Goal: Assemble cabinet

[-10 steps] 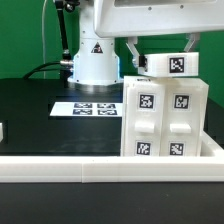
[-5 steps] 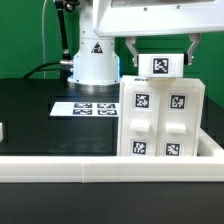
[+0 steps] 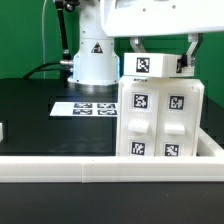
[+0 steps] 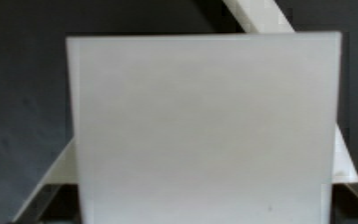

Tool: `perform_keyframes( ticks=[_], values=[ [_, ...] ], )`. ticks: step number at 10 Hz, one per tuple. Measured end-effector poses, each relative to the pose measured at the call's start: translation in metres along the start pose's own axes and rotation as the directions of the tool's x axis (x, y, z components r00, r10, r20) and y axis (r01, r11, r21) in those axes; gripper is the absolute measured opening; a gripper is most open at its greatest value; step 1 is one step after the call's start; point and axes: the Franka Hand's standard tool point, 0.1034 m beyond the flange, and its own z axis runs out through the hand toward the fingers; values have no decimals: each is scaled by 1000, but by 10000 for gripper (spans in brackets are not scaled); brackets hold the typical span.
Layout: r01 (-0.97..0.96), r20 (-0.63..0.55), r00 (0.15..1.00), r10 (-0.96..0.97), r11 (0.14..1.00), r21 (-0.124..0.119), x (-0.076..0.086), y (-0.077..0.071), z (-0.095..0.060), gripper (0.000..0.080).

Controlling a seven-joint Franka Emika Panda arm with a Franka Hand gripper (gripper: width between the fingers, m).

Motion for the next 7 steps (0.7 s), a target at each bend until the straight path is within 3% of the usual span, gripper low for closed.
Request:
perform_keyframes(
  ticks=[4,7],
  values=[
    [-359,-16,933,361,932,53,-4,-10,1,563],
    [-563,15,826,563,824,64,-8,-14,2,563]
  ],
)
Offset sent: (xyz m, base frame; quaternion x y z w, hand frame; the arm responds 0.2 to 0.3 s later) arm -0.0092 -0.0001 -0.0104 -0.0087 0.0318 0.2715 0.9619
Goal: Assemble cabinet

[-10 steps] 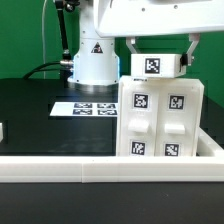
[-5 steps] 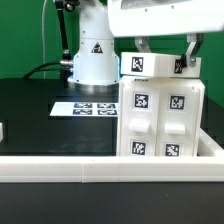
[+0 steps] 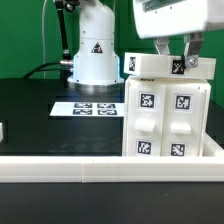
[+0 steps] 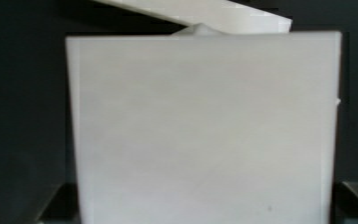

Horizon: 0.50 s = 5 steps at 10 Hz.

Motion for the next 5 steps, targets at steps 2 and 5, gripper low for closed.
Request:
perform_keyframes(
  ticks=[2,5],
  values=[
    [-98,5,995,98,995,-5,-1,0,0,563],
    [-213,26,977,213,977,-7,-7,-1,1,638]
  ],
)
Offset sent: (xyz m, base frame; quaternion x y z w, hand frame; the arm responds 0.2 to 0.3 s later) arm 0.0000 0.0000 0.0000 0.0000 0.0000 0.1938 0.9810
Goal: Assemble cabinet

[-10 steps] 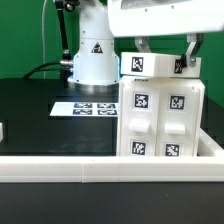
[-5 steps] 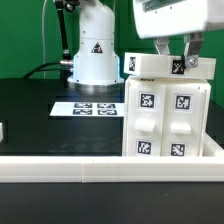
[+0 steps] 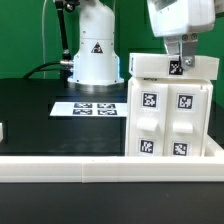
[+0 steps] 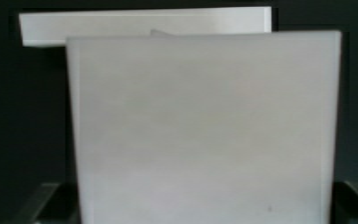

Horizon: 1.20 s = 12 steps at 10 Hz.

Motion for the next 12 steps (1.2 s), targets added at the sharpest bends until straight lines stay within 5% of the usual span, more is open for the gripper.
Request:
perform_keyframes(
  ticks=[1,6,9,10,12],
  values=[
    [36,3,999,-36,999,2,0,0,-1,763],
    [74,66,995,-78,996,59,-5,-3,-31,797],
    [113,63,991,-117,992,56,-6,-2,-28,797],
    [245,56,968,-246,969,10,-8,2,-28,797],
    [505,63,861,-504,863,-1,-12,-5,-31,797]
  ],
)
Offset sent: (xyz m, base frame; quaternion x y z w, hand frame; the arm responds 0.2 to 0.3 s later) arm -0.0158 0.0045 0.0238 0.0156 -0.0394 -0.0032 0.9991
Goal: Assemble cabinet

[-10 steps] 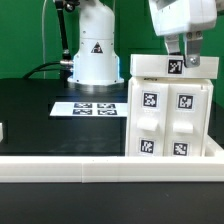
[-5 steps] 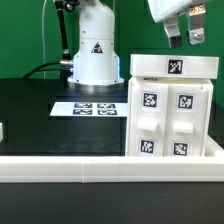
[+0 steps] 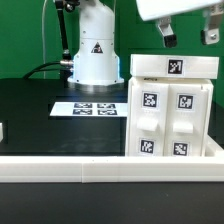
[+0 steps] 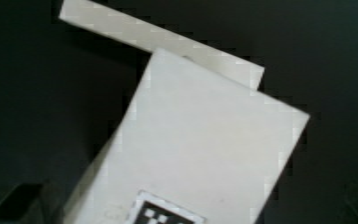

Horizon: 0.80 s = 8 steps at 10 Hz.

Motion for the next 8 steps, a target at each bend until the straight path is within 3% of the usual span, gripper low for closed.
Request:
perform_keyframes(
  ticks=[2,5,6,8],
  values=[
    [217,8,976,-217,976,-21,-3,-1,-2,797],
    [412,13,911,-412,911,-19,-2,0,-1,797],
    [500,14,866,-500,866,-25,-2,1,-1,797],
    [717,19,697,-717,696,-38,-2,2,0,797]
  ],
)
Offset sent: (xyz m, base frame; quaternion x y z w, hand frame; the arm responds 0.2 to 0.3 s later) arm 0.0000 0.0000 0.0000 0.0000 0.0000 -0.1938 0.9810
